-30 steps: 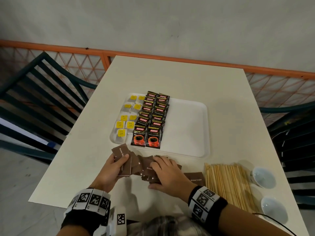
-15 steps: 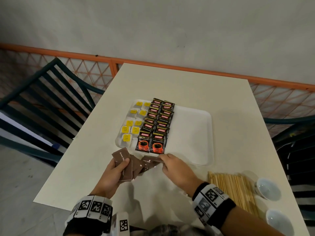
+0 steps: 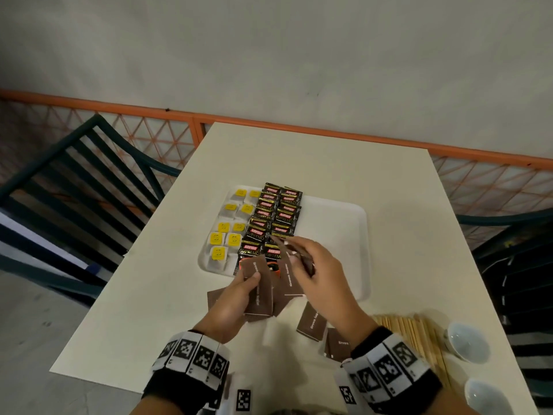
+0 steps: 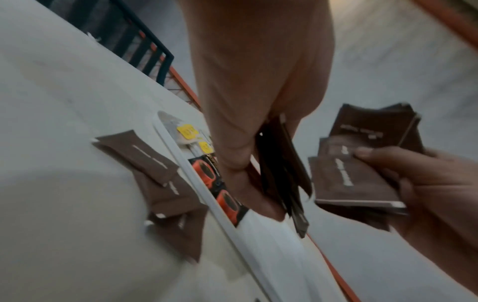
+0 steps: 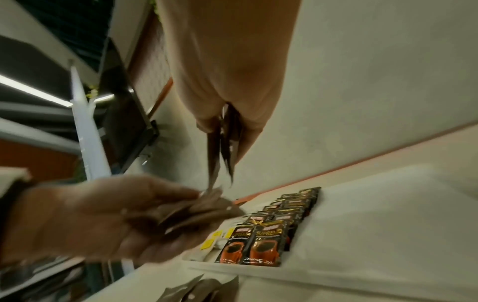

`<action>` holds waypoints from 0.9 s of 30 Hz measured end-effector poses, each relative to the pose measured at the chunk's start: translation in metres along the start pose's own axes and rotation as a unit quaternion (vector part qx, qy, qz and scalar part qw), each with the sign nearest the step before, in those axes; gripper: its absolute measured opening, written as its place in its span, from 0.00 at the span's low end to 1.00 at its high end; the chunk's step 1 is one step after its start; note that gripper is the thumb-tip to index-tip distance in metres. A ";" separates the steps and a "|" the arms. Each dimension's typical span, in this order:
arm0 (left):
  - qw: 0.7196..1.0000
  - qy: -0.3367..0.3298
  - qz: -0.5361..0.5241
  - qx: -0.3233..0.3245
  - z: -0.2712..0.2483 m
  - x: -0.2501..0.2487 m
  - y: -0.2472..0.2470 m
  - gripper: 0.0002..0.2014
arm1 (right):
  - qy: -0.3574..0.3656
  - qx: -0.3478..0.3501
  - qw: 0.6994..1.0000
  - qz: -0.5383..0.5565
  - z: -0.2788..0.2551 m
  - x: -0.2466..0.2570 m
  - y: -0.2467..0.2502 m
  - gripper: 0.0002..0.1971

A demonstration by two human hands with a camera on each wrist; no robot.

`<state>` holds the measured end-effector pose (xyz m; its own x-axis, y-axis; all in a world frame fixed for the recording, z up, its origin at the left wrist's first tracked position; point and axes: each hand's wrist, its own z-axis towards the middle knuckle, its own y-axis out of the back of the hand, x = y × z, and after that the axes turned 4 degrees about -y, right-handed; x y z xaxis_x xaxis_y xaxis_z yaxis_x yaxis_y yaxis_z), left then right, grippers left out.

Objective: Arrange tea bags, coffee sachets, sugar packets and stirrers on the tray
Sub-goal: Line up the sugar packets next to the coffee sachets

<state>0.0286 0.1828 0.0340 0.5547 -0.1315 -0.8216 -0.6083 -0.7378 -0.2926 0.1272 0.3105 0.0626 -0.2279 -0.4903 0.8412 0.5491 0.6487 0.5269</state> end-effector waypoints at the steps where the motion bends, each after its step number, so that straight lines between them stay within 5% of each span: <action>1: 1.000 0.007 -0.020 0.015 -0.001 -0.002 -0.005 0.14 | 0.034 0.002 0.999 -0.014 -0.001 0.003 -0.005 0.17; 5: 0.995 0.026 -0.090 0.046 -0.002 -0.008 -0.009 0.11 | 0.105 0.088 0.985 -0.103 -0.014 0.005 -0.028 0.22; 12: 0.969 0.015 -0.235 0.078 -0.008 -0.017 -0.011 0.32 | 0.116 0.120 0.983 -0.073 -0.023 -0.004 -0.034 0.28; 16: 0.968 0.011 -0.230 0.096 -0.012 -0.022 -0.015 0.24 | 0.118 0.112 0.984 -0.069 -0.020 -0.001 -0.036 0.35; 22: 0.962 -0.026 -0.258 0.082 -0.010 -0.026 -0.020 0.14 | 0.144 0.045 0.987 -0.053 -0.016 -0.003 -0.041 0.27; 27: 0.950 -0.019 -0.293 0.110 -0.011 -0.031 -0.027 0.17 | 0.176 0.024 0.981 -0.078 -0.013 -0.001 -0.041 0.20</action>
<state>0.0339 0.1990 0.0731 0.8162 0.2854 -0.5024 -0.3085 -0.5200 -0.7965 0.1149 0.2770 0.0383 -0.0093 -0.7503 0.6610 0.4891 0.5732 0.6575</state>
